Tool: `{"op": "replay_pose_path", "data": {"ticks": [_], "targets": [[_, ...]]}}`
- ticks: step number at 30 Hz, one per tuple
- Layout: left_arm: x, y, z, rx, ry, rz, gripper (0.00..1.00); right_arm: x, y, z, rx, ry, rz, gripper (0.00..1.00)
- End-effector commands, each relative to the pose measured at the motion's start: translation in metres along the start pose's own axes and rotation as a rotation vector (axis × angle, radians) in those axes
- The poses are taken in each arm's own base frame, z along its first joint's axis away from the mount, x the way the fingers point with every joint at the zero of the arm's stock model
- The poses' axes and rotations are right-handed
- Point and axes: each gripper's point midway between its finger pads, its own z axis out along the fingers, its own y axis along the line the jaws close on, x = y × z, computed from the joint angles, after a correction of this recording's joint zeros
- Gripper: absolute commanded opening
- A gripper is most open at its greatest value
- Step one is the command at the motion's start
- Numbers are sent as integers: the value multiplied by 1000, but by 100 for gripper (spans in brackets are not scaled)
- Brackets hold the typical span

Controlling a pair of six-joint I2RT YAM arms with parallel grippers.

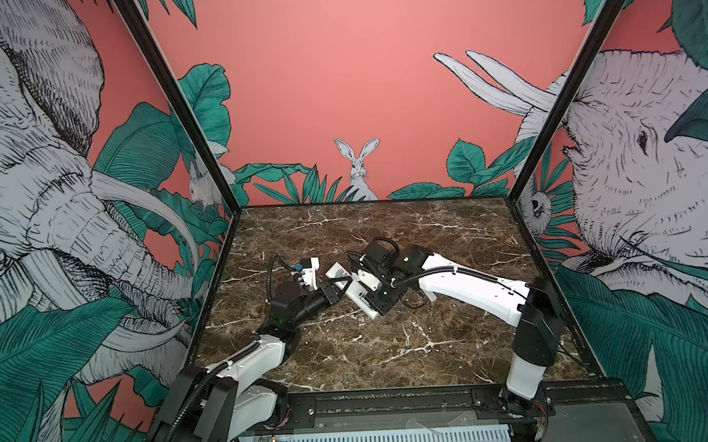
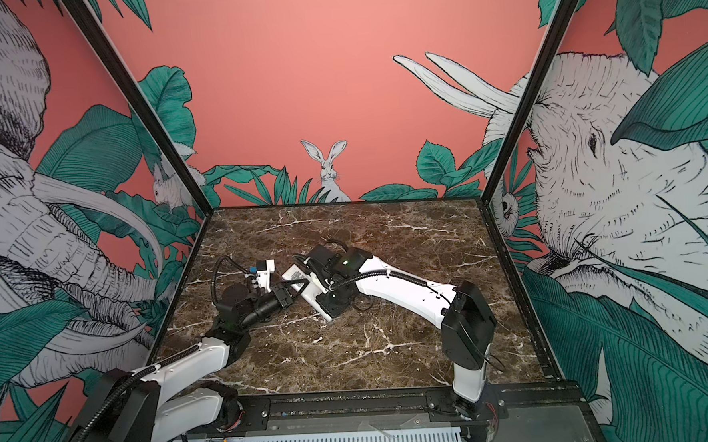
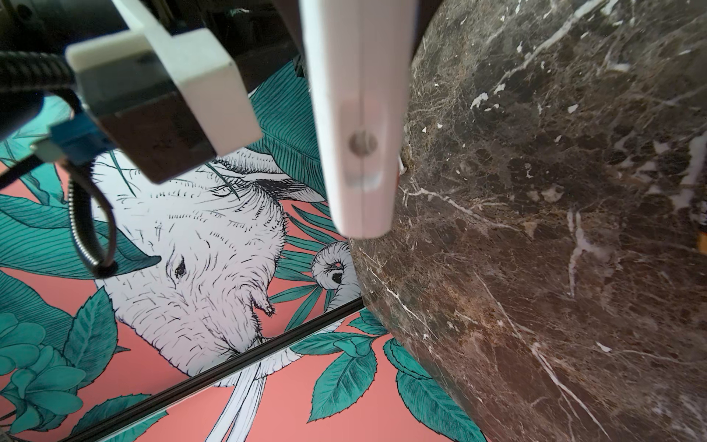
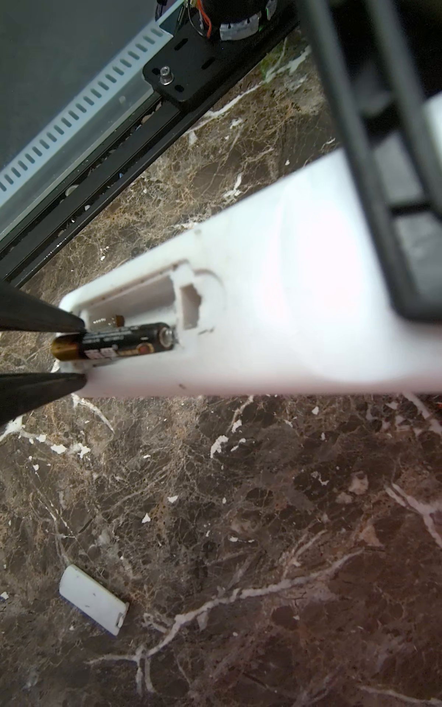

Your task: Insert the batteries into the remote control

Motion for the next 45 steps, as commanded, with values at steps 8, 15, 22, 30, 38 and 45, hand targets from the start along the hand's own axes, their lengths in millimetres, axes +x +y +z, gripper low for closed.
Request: {"op": "replay_pose_path", "data": {"ticks": [8, 15, 22, 30, 38, 45], "targets": [[-2, -6, -4, 27, -8, 4, 0, -14, 11, -17, -14, -54, -57, 23], [-3, -2, -5, 18, -13, -1, 0, -15, 14, -15, -15, -48, -68, 22], [-5, -4, -7, 25, -19, -4, 0, -9, 11, -7, 0, -27, -68, 21], [-9, -6, -7, 30, -27, -9, 0, -6, 10, 0, -2, -17, -76, 21], [-10, -9, -7, 35, -30, -10, 0, -4, 9, 6, 3, -5, -85, 19], [-7, -13, -7, 52, -3, -7, 0, -5, 7, 10, 13, -4, -89, 15]]}}
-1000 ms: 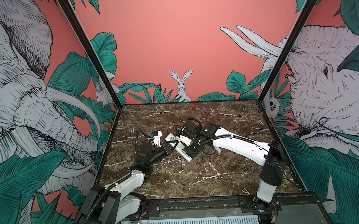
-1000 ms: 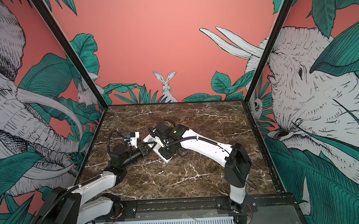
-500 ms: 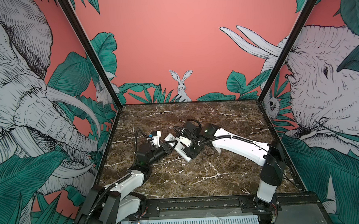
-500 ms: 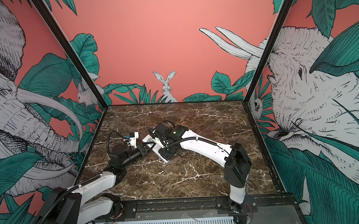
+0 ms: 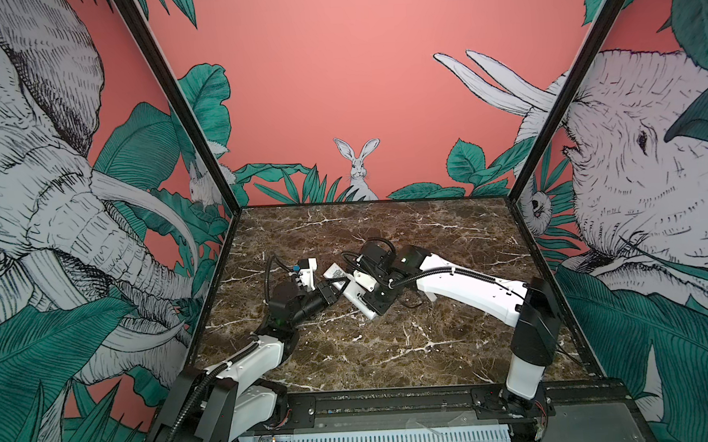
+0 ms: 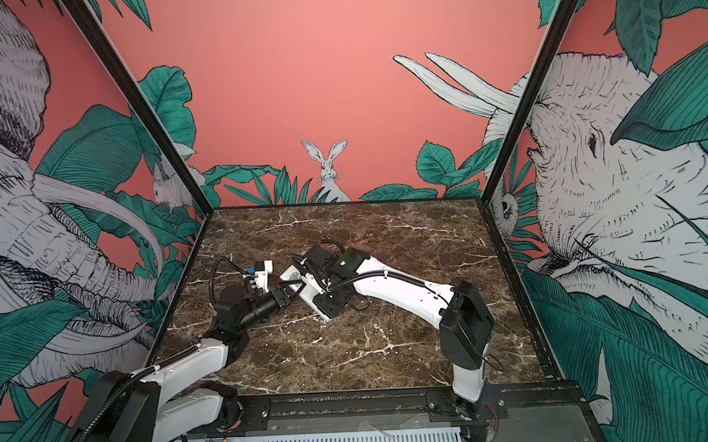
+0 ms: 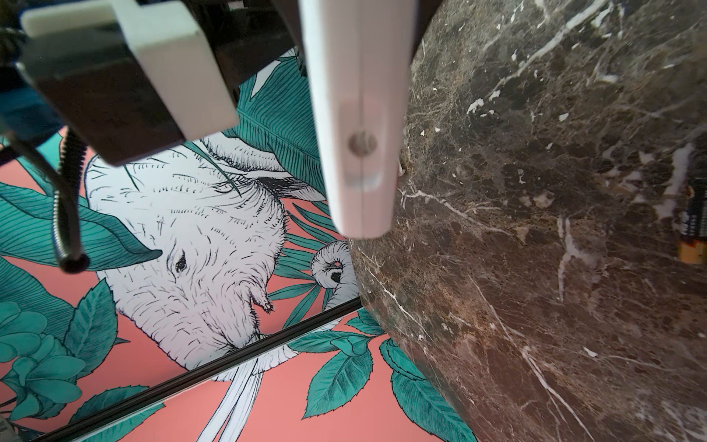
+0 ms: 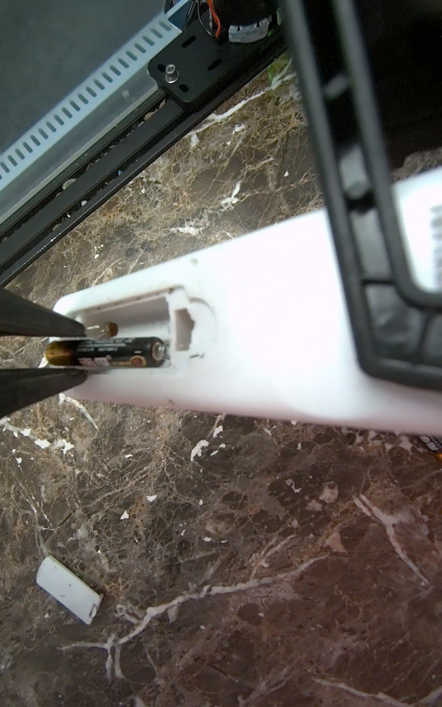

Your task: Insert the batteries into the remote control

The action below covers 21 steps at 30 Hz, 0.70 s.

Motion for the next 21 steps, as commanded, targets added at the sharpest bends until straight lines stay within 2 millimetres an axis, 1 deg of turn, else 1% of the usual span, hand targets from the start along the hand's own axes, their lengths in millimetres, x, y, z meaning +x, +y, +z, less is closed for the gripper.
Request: {"op": "replay_pose_path", "data": {"ticks": [1, 8, 16, 21], "targets": [[-4, -18, -2, 59, -1, 23, 0, 3, -1, 9, 14, 18, -19, 14], [-4, -17, -2, 56, 2, 19, 0, 1, 1, 13, 4, 18, -25, 8], [-6, -22, -2, 68, -2, 13, 0, -3, 1, 18, 4, 14, -20, 7], [-7, -25, -2, 81, -3, 5, 0, -8, 2, 22, -1, -4, -14, 6]]}}
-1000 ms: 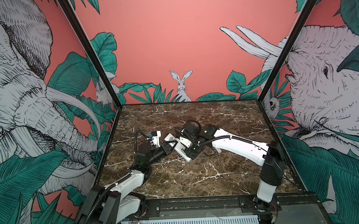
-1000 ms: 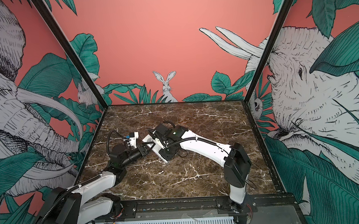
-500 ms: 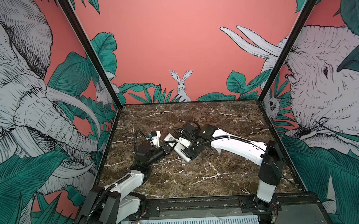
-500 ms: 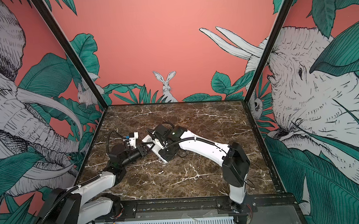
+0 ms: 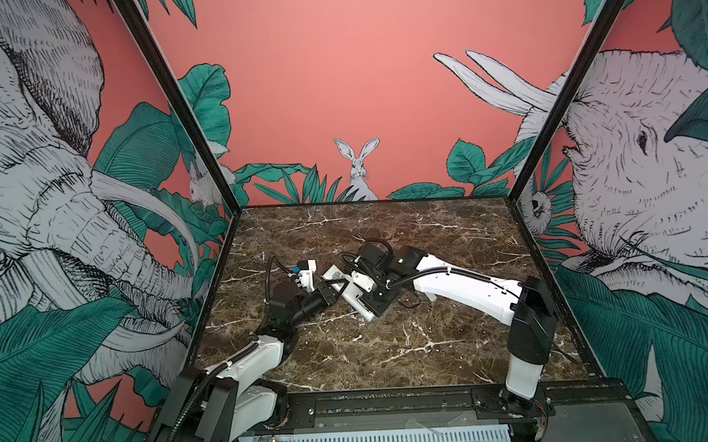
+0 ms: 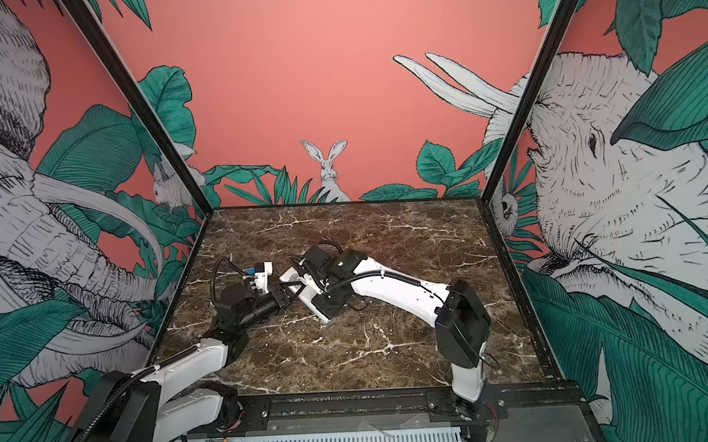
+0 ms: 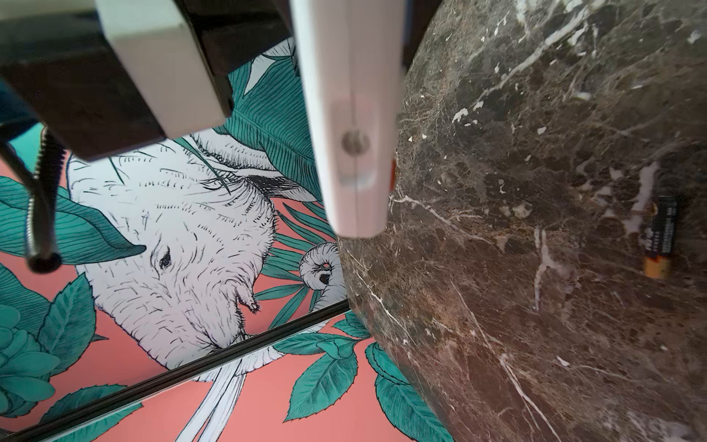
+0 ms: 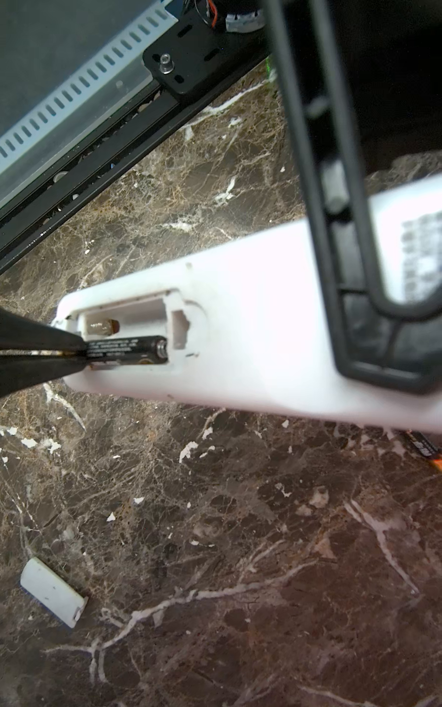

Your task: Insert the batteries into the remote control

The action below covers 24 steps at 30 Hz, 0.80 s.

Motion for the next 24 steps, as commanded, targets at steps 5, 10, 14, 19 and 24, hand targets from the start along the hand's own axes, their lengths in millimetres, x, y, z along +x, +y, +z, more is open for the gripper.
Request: {"op": "replay_pose_path", "data": {"ticks": [5, 10, 14, 19, 24], "targets": [[-8, -35, -4, 112, -7, 27, 0, -5, 7, 16, -23, -2, 0, 8], [-9, -33, -4, 107, -13, 24, 0, -4, 12, 16, -29, -1, -14, 10], [-11, -34, -4, 109, -21, 23, 0, -2, 12, 18, -22, 4, -19, 10], [-11, -37, -5, 116, -19, 19, 0, 0, 8, 22, 1, 9, -18, 12], [-12, -38, -5, 117, -19, 19, 0, -1, 8, 23, 15, 5, -28, 14]]}}
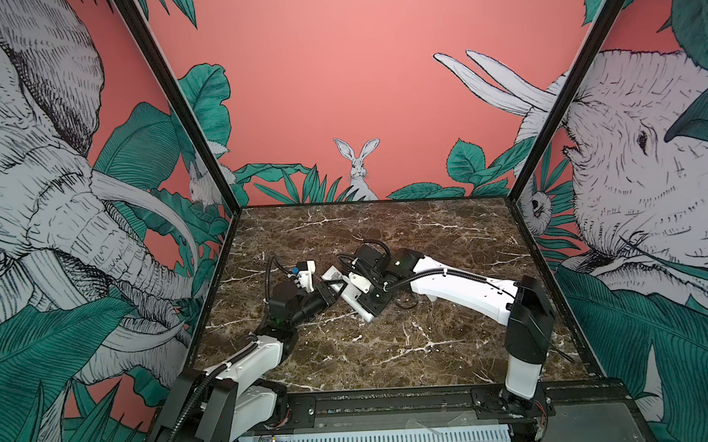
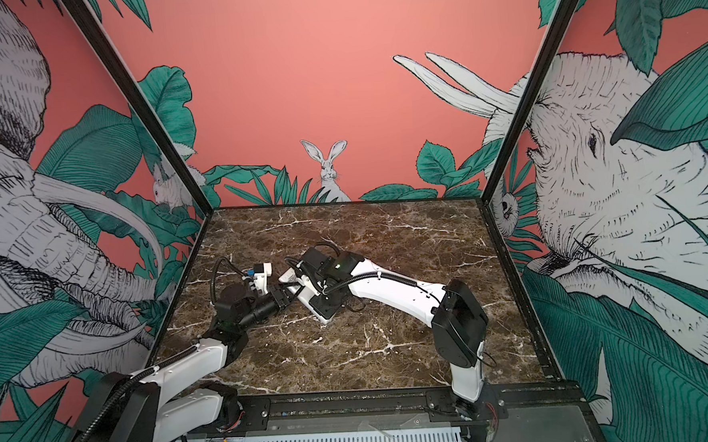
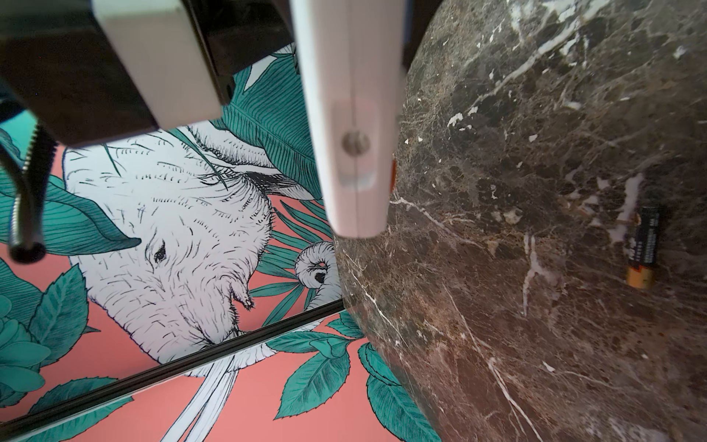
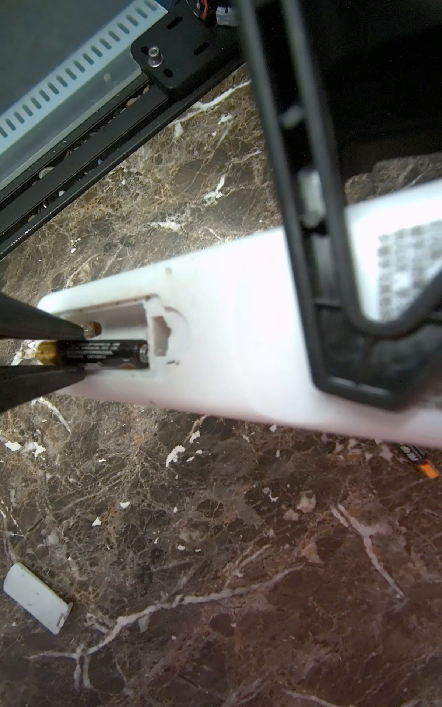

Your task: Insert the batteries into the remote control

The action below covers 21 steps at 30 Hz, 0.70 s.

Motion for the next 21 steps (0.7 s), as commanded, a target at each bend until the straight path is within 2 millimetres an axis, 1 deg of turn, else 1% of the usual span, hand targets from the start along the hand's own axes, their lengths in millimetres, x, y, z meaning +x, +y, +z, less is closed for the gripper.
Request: {"op": "replay_pose_path", "data": {"ticks": [1, 4, 11, 16, 21], "targets": [[-10, -41, -5, 131, -18, 45, 0, 4, 3, 17, 13, 24, -16, 15], [-11, -42, -5, 131, -19, 45, 0, 6, 2, 19, 23, 32, -20, 15], [-10, -43, -5, 133, -13, 46, 0, 5, -3, 20, 52, 27, -23, 9], [-9, -47, -6, 144, 1, 40, 0, 3, -4, 22, 56, 20, -32, 7], [-8, -55, -7, 170, 22, 24, 0, -2, -5, 27, 63, 4, -49, 7]]}}
